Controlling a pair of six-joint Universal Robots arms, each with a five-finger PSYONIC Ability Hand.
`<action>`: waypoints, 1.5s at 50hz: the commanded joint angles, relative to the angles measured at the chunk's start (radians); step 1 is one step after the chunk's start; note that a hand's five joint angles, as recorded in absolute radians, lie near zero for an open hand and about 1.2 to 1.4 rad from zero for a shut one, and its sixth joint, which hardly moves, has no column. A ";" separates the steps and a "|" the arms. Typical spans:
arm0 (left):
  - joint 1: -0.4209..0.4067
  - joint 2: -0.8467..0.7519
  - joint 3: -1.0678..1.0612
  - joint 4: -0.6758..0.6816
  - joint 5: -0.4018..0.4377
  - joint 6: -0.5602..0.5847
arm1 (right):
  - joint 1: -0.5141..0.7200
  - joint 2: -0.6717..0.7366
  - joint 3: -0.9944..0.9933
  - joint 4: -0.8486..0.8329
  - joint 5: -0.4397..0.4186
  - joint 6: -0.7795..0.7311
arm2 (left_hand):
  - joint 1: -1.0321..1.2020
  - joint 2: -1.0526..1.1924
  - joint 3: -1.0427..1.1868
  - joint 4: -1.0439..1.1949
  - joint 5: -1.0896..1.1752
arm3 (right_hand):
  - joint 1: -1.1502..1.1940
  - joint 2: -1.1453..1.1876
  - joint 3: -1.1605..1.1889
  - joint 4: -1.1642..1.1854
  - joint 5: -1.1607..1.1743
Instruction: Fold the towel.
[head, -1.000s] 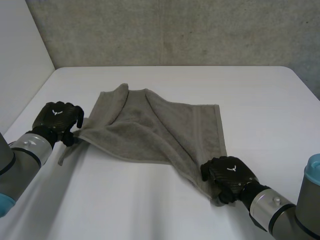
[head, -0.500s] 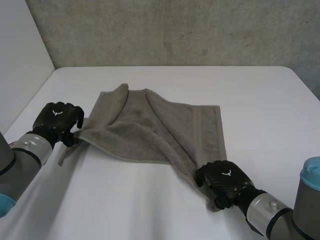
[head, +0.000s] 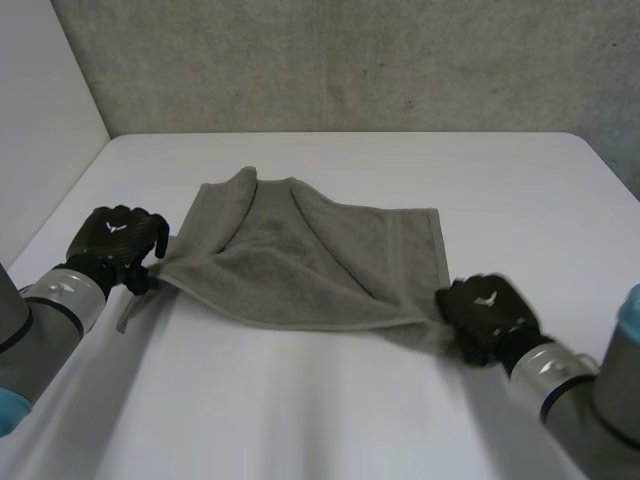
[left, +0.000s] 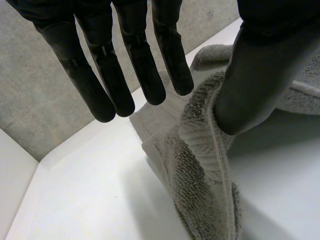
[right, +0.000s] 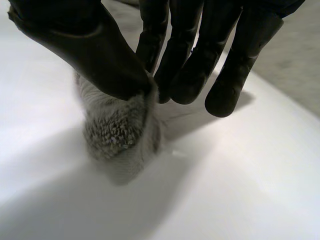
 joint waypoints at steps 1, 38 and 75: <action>-0.002 0.002 -0.016 0.009 0.001 0.002 | -0.188 -0.151 -0.006 0.002 -0.007 -0.055 | -0.158 -0.151 -0.155 -0.159 -0.325 | 0.063 0.085 0.063 0.055 0.056; -0.072 -0.084 -0.080 0.089 0.004 0.129 | -0.300 -0.218 -0.003 0.014 -0.096 -0.044 | 0.409 0.416 0.412 0.407 0.241 | 0.063 0.085 0.063 0.055 0.056; -0.008 -0.210 0.600 -0.527 -0.031 0.148 | -0.233 0.186 -0.964 0.997 -0.113 -0.469 | 0.409 0.416 0.412 0.407 0.241 | 0.063 0.085 0.063 0.055 0.056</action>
